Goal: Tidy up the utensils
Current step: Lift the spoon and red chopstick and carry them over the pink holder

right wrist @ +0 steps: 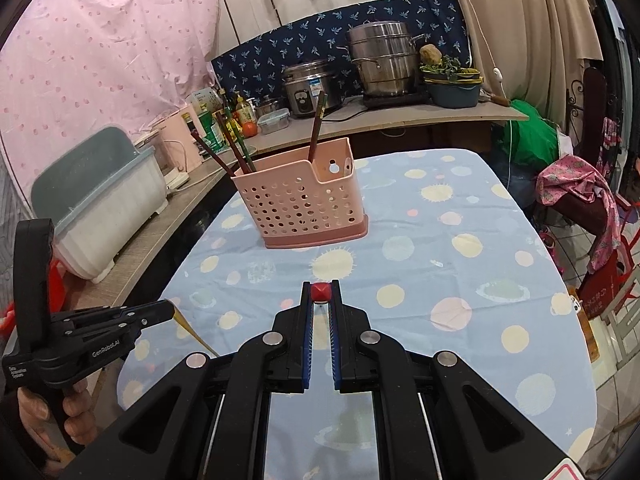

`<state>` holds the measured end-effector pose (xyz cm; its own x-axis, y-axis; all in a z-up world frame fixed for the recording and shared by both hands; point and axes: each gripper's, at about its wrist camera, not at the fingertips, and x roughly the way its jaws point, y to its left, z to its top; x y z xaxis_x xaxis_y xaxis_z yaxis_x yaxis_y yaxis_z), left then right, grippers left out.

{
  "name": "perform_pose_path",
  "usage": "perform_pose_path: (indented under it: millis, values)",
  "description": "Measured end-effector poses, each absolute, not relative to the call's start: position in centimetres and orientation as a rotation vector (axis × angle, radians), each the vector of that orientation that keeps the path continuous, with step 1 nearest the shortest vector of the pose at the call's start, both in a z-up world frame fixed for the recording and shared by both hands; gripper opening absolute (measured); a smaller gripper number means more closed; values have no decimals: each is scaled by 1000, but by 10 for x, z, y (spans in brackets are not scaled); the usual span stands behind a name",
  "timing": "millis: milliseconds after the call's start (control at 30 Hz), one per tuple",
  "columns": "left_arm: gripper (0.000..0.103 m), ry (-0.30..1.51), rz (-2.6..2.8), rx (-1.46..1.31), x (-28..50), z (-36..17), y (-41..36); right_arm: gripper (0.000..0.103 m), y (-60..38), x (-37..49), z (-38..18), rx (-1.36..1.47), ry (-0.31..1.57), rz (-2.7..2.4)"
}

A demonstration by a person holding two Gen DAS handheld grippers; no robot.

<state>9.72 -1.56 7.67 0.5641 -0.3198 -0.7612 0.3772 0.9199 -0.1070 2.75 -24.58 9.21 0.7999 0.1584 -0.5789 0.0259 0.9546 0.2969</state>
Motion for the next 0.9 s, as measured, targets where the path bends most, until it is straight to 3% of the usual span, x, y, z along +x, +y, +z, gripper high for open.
perform_pose_path:
  millis: [567,900]
  values:
    - [0,643,-398,84,179,190,-37,7,-260,113,192,282,408,121]
    - [1,549,-347,90,243,228,-52,7,-257,193,243,277,272,111]
